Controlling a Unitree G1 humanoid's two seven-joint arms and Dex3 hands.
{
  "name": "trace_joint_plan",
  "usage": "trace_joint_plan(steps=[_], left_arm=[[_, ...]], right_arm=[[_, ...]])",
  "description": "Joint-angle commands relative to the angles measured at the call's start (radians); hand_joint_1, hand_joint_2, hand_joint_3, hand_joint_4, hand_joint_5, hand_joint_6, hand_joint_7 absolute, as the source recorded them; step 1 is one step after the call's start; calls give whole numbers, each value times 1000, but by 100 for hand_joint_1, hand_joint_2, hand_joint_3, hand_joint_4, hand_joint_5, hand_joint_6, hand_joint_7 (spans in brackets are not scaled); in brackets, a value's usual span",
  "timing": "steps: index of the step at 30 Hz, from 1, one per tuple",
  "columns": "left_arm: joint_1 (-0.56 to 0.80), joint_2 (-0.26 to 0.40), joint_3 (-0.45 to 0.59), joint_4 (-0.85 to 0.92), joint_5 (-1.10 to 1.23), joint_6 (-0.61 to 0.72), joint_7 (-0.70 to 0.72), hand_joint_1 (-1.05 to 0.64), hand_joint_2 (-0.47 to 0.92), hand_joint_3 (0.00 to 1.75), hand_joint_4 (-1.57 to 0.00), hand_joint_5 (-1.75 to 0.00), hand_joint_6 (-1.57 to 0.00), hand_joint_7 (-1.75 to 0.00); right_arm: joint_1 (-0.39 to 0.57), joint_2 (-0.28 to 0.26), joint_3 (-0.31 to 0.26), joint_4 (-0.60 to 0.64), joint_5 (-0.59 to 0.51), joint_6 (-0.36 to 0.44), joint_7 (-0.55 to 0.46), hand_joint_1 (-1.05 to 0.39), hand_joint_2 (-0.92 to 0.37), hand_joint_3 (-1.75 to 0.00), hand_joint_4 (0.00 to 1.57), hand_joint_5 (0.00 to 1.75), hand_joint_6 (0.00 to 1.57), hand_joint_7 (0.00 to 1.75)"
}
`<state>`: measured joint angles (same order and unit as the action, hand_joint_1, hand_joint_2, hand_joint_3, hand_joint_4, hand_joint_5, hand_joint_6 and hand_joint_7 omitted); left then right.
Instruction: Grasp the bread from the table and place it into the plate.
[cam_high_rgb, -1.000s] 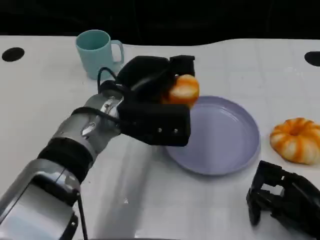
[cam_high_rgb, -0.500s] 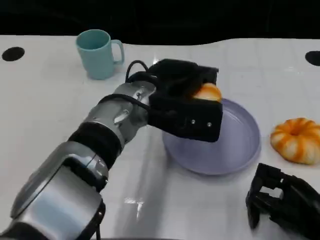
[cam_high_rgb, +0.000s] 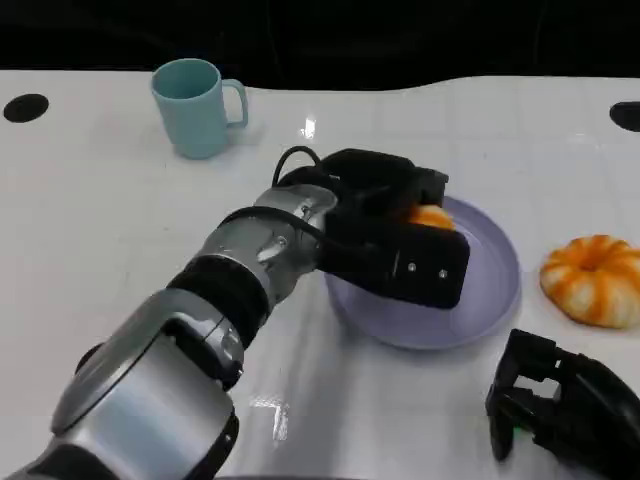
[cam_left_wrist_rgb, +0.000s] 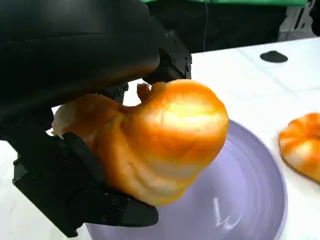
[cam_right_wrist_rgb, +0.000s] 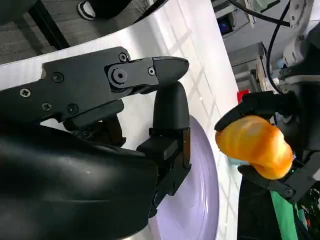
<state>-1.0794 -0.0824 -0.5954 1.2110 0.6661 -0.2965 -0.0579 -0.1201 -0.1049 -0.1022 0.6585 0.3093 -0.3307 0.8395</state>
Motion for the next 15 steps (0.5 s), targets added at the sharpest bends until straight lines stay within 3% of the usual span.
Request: trace_joint_plan(steps=[1, 2, 4, 9, 15], left_arm=[[-25, 10, -2, 21, -4, -6, -65, -45, 86, 29, -59, -129, -71, -51], [-29, 10, -6, 24, -1, 3, -88, -55, 90, 24, -42, -99, -60, -30], [-32, 12, -13, 22, 6, 10, -105, -67, 91, 26, -26, -73, -47, -15], [-38, 22, -35, 13, 26, 3, -131, -98, 92, 46, -2, -51, -25, -2], [-44, 37, -46, -1, 37, -12, -157, -105, 92, 63, 0, -24, -13, -1]], right_arm=[[14, -13, 0, -9, -2, 9, -8, -60, -92, -22, 72, 175, 60, 166], [14, -14, 0, -11, -4, 12, -10, -60, -92, -22, 72, 175, 60, 166], [13, -14, 0, -10, -5, 10, -11, -60, -92, -22, 72, 175, 60, 166], [10, -14, -2, -5, -3, 8, -8, -59, -92, -22, 72, 175, 61, 166], [7, -12, -4, -1, 1, 8, -6, -59, -92, -22, 72, 175, 62, 164]])
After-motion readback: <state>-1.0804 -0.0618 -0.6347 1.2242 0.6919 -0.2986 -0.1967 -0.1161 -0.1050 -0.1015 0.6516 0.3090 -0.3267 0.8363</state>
